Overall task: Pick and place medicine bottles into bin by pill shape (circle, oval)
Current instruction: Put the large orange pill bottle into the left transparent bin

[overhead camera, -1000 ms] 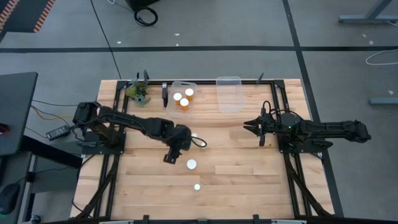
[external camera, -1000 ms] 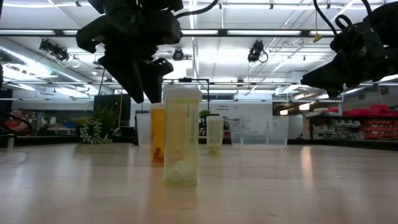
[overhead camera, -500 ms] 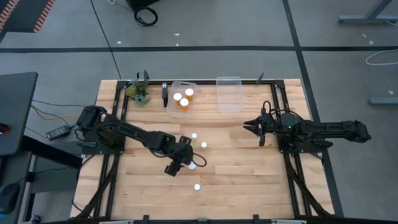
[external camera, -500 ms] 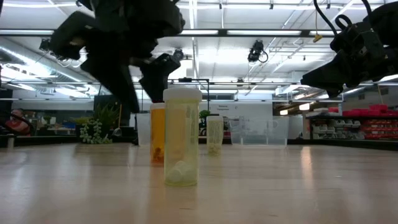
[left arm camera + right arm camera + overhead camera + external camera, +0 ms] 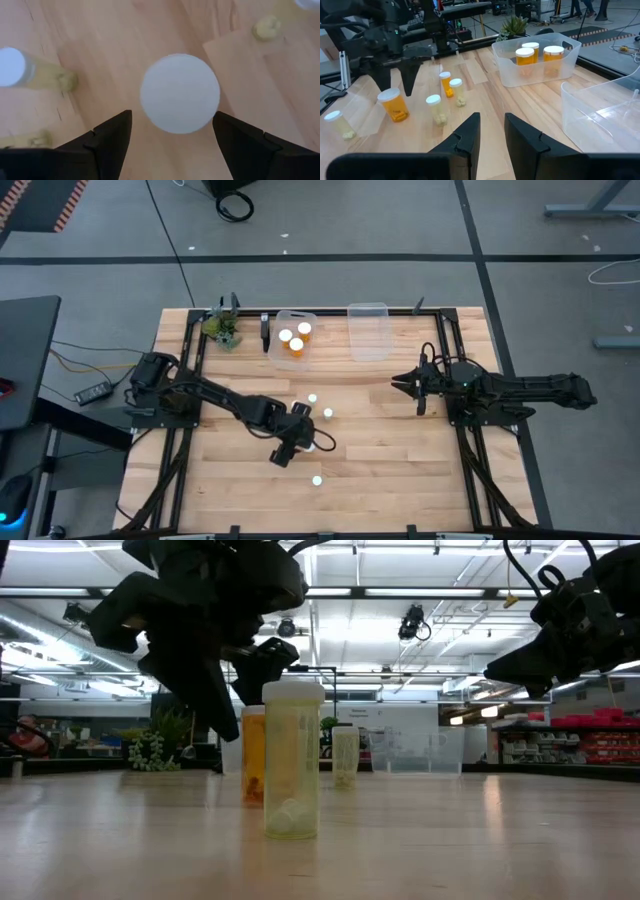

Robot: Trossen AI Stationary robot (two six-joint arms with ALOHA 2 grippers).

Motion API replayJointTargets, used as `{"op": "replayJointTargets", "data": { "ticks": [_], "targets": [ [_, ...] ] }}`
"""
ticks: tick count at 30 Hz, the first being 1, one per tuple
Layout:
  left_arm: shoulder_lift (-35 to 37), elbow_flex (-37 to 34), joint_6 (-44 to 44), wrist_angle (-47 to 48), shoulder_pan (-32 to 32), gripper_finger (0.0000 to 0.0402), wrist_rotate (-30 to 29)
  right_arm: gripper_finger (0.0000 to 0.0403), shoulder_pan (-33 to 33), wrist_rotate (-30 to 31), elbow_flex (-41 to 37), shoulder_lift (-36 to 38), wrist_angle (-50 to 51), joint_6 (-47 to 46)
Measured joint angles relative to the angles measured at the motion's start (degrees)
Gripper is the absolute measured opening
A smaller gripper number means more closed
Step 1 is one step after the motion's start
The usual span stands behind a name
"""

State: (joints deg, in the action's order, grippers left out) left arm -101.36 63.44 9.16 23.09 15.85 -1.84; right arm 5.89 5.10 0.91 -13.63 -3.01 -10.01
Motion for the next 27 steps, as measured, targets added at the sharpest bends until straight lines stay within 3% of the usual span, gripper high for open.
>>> {"op": "replayJointTargets", "data": {
  "ticks": [20, 27],
  "targets": [
    [-4.1, 0.0, 0.3, -7.2, 0.8, 0.0287, 0.2, 0.0095, 0.0, 0.0, 0.0, 0.0, 0.3, 0.0],
    [-4.1, 0.0, 0.3, -7.5, 0.8, 0.0266, 0.2, 0.0095, 0.0, 0.0, 0.0, 0.0, 0.3, 0.0]
  ]
}}
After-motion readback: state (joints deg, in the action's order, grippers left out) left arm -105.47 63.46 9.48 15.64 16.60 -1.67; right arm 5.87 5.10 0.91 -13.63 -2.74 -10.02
